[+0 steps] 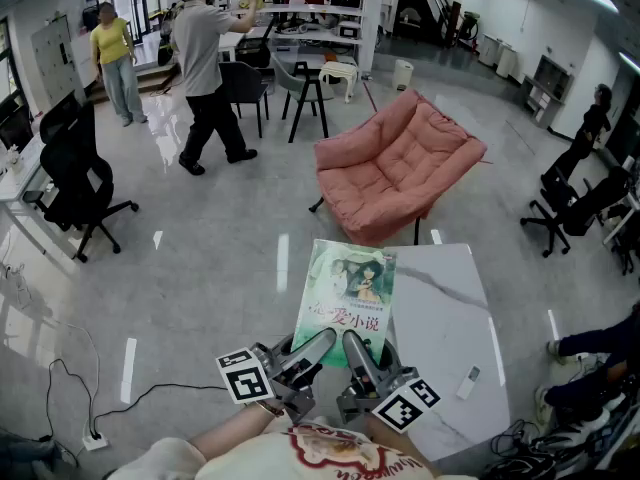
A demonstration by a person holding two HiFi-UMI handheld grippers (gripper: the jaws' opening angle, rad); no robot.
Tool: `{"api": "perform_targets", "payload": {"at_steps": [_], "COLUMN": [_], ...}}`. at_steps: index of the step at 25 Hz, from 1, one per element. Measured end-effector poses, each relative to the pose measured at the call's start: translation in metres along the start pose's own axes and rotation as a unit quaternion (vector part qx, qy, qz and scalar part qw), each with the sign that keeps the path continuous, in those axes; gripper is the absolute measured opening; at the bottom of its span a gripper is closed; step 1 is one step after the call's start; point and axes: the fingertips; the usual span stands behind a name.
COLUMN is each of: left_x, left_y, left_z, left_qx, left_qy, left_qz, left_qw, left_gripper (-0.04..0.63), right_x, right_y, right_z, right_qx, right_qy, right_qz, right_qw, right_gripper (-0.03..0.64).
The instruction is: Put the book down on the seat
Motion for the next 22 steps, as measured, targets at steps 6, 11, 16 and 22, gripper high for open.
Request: {"api": "perform_targets", "payload": {"at_steps": [6,11,16,22], "left_x": [-0.008,-0.013,-0.024,-0.026], "left_y": [0.000,0.000,-0.001,-0.002], "left_z": [0.004,0.007,0.015,0.025], "left_qx": [0.003,0.004,0.011,0.014], "left_qy": [-0.002,-0.001,-0.002,-0.009], "left_qz": [-0.003,-0.003,-0.007,-0.009], "left_qw": [1.0000,1.0000,0.9999,0.9998], "left_gripper": [0.100,0.100,0.100,0.100], "right_x": [0.003,0.004,0.010,0.019], "right_y": [0.006,0.010,0.020,0.026], "right_z": [-0.007,-0.011,-0.019,-0.018], "right_qx": [-0.010,-0.015,-0.035,-0.041], "right_qy": [-0.002,-0.003,-0.011,-0.009], "right_qz": [0.003,0.001,0.010,0.016], "right_qw": [1.000,1.000,0.999,0.999], "right_gripper": [0.154,0.155,0.158,0.158]}}
Point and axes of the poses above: the fingertips, and each gripper's own axes: x forward along the fingers, y to its left, z out of its top, and after that the axes turned 4 degrees about -y, right-handed
